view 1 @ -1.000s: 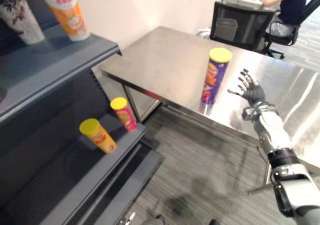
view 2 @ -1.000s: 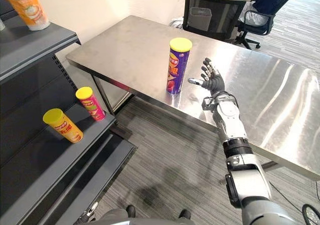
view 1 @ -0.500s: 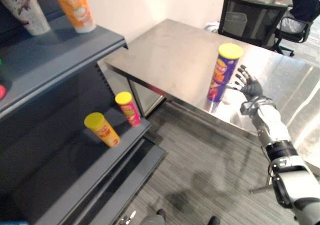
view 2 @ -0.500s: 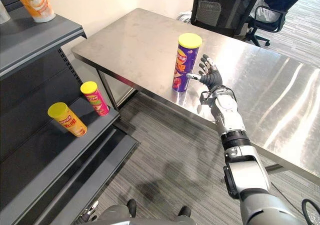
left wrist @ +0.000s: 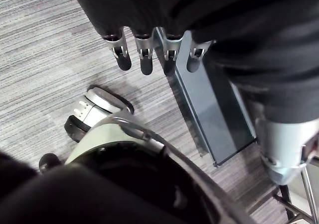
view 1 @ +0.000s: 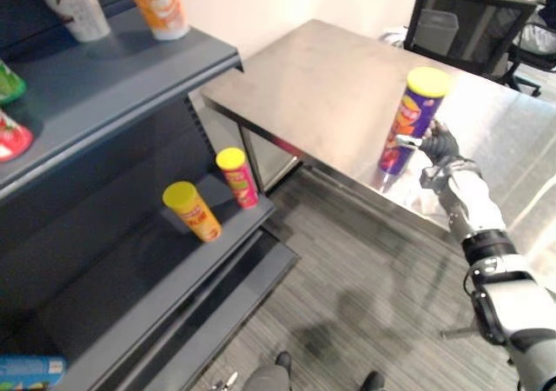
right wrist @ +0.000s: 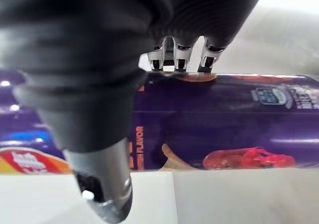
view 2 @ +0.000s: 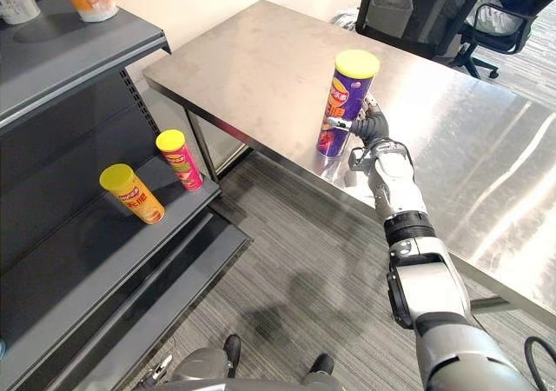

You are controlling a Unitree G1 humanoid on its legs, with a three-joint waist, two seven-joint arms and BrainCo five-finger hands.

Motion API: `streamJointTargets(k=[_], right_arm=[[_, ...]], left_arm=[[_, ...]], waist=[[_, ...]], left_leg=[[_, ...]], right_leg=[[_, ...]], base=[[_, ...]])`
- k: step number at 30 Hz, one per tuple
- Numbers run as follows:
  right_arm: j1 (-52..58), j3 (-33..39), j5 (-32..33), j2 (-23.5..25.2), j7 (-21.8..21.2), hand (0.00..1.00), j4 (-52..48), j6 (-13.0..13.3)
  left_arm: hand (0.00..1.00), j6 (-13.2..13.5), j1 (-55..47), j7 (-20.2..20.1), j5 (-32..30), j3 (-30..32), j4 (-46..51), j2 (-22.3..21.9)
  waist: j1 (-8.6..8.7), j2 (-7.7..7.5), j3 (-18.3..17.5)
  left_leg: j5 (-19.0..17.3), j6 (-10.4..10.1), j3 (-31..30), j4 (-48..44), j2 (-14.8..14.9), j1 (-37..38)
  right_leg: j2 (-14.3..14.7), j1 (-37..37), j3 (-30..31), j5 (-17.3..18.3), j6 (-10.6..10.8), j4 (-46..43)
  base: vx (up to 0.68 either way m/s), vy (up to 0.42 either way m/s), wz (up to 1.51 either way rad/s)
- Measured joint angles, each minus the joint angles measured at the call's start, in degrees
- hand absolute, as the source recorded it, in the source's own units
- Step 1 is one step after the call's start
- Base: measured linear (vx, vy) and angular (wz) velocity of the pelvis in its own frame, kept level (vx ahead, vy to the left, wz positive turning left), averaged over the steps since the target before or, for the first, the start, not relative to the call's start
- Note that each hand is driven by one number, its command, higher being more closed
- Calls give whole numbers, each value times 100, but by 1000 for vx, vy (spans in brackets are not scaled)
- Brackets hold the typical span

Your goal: Put the gum and the chips on the shelf.

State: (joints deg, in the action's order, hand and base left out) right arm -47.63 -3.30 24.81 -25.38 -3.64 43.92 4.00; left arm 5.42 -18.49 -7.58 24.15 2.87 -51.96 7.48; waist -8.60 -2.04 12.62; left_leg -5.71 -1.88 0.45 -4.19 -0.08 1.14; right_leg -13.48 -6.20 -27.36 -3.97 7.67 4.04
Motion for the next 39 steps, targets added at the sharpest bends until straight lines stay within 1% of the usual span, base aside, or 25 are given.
streamJointTargets(k=[4, 5, 7, 9, 11, 13, 19, 25, 28, 29, 31, 32, 33, 36, 38, 39], right_arm=[[-131, 0, 9, -20, 28, 0, 1, 7], [-169, 0, 16, -51, 70, 100, 14, 8], [-191, 2, 19, -131, 98, 100, 64, 12], [-297, 2, 25, -153, 154, 100, 203, 24], [-309, 2, 24, -177, 211, 100, 203, 39], [-310, 12, 24, -197, 248, 100, 205, 110], [-309, 11, 23, -196, 428, 100, 210, 169], [-282, 9, -10, -194, 606, 100, 93, 264], [-97, 11, -32, -187, 676, 100, -474, 339], [70, 24, -84, -185, 686, 100, -888, 404], [240, 31, -221, -175, 671, 100, -1401, 416], [329, 28, -235, -140, 625, 100, -1757, 416], [454, 29, -239, -129, 578, 100, -2149, 418], [750, 64, -237, -110, 497, 100, -2864, 426], [1118, 69, -230, -94, 359, 100, -3417, 418], [1237, 76, -229, -92, 326, 100, -3540, 418]], left_arm=[[0, 22, 15, -16, 28, -26, 13, 5], [0, 17, 23, -15, 56, -29, 46, 2], [0, 20, 51, -16, 92, -33, 59, -2], [0, 28, 53, -16, 221, -34, 65, -11], [0, 28, 53, -16, 220, -40, 71, -20], [0, 29, 54, -16, 221, -43, 87, -23], [0, 23, 53, -15, 214, -90, 180, -29], [0, -5, 53, -10, 202, -95, 242, -26], [0, -56, 53, -9, 194, -95, 281, -19], [0, -57, 51, -10, 193, -95, 282, -16], [0, -57, 47, -4, 194, -94, 282, -10], [0, -61, 39, 4, 187, -99, 280, 0], [0, -62, 13, 17, 176, -96, 279, 11], [0, -68, 5, 54, 172, -84, 272, 47], [0, -69, -34, 84, 169, -67, 209, 99], [0, -71, -38, 90, 167, -67, 202, 117]], waist=[[-25, 4, 121], [-47, 9, 176], [-105, 17, 220], [-123, 19, 268], [-130, 32, 276], [-131, 36, 301], [-231, 63, 324], [-237, 59, 325], [-226, 55, 324], [-208, 51, 322], [-185, 43, 317], [-144, 36, 313], [-86, 15, 301], [-62, -37, 264], [59, -130, 197], [68, -151, 182]], left_leg=[[5, 9, -59, -29, -30, -12], [8, 13, -77, -49, -35, -28], [8, 13, -118, -101, -36, -78], [8, 14, -159, -136, -36, -117], [8, 14, -199, -170, -43, -156], [9, 14, -252, -206, -45, -201], [9, 13, -251, -216, -39, -202], [9, 13, -230, -202, -15, -203], [6, 9, -128, -203, -1, -191], [4, 7, -96, -202, 5, -182], [0, 4, -16, -197, 29, -182], [-4, 0, 54, -197, 58, -169], [-23, -9, 94, -197, 82, -148], [-57, -25, 266, -191, 143, -75], [-64, -36, 361, -173, 196, -38], [-66, -39, 383, -160, 209, -21]], right_leg=[[-29, -18, -49, 0, 0, -35], [-34, -15, -61, 1, -1, -49], [-36, -5, -90, 1, -1, -70], [-36, -3, -135, 2, -2, -83], [-40, -2, -177, 5, -6, -92], [-40, 2, -216, 10, -11, -107], [-37, 8, -205, 27, -33, -128], [-37, 86, -112, 55, -79, -239], [-38, 121, -1, 54, -78, -239], [-37, 138, 56, 54, -78, -239], [-32, 195, 145, 53, -77, -268], [-22, 238, 237, 53, -77, -309], [-6, 253, 298, 53, -77, -326], [39, 289, 475, 54, -76, -325], [89, 310, 574, 58, -75, -313], [102, 316, 603, 59, -77, -311]], base=[[-8, 7, 7], [-24, 3, 7], [-20, -1, 11], [-21, -5, 11], [-16, 2, 12], [-7, 4, 13], [0, 0, 0], [5, 4, -2], [9, 8, -14], [1, 2, -12], [-9, 0, -20], [-19, -5, -29], [-23, -9, -28], [-30, -25, -33], [-32, -39, -23], [-27, -38, -23]])
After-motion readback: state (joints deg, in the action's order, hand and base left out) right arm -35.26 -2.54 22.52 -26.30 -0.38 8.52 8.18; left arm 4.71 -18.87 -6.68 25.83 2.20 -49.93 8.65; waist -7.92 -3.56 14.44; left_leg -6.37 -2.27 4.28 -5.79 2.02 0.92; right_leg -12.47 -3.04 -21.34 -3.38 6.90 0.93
